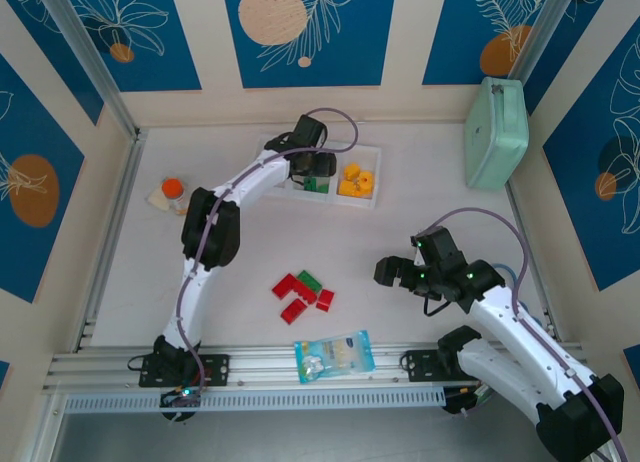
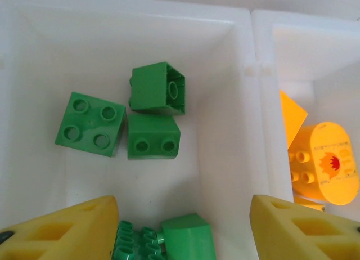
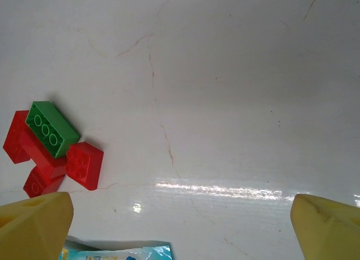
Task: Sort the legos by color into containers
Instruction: Place the lego in the container, then pick up the lego from the middle-left of the table.
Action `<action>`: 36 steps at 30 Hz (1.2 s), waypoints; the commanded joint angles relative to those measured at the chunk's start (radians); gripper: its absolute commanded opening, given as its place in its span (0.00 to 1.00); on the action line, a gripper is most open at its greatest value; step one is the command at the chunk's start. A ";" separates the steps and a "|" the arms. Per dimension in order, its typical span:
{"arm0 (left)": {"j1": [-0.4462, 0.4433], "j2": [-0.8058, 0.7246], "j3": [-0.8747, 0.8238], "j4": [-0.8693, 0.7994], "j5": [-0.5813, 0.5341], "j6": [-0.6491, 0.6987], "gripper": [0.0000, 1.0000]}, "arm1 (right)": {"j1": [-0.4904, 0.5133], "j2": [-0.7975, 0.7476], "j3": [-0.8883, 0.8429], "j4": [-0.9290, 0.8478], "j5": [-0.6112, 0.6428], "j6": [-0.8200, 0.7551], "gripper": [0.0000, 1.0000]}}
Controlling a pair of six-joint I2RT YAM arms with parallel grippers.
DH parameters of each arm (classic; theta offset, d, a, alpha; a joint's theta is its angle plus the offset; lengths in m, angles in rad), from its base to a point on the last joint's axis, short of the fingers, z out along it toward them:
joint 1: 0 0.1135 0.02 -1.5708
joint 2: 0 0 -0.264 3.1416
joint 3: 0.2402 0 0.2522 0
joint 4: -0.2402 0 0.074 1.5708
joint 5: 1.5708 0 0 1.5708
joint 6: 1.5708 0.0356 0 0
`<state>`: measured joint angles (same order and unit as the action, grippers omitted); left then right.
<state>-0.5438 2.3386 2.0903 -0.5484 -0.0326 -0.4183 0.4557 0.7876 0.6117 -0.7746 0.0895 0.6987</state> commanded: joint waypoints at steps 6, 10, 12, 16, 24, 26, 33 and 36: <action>0.015 -0.177 -0.009 -0.060 0.047 0.053 0.75 | -0.005 -0.017 0.037 -0.012 -0.059 -0.019 1.00; 0.014 -0.354 -0.230 -0.029 0.060 0.048 0.86 | -0.006 -0.024 0.033 -0.024 -0.081 -0.007 1.00; 0.014 -0.463 -0.391 -0.006 0.062 0.030 0.89 | -0.005 -0.023 0.031 -0.036 -0.087 0.004 1.00; 0.014 -0.707 -0.793 0.094 0.057 -0.023 1.00 | 0.000 -0.036 0.014 -0.028 -0.100 0.027 1.00; -0.051 -1.018 -1.275 0.127 0.123 -0.024 0.99 | 0.019 0.011 -0.015 0.054 -0.119 0.064 1.00; -0.065 -1.064 -1.354 0.128 0.120 -0.034 0.99 | 0.019 0.029 -0.031 0.090 -0.133 0.079 1.00; -0.074 -1.173 -1.476 0.155 0.183 0.017 0.99 | 0.028 0.044 -0.054 0.113 -0.117 0.096 1.00; -0.076 -1.147 -1.474 0.160 0.237 0.044 1.00 | 0.028 0.035 -0.069 0.116 -0.104 0.100 1.00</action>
<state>-0.6128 1.1847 0.6209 -0.4210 0.1310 -0.4168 0.4786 0.8341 0.5613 -0.6662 -0.0082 0.7795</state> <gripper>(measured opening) 0.995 0.999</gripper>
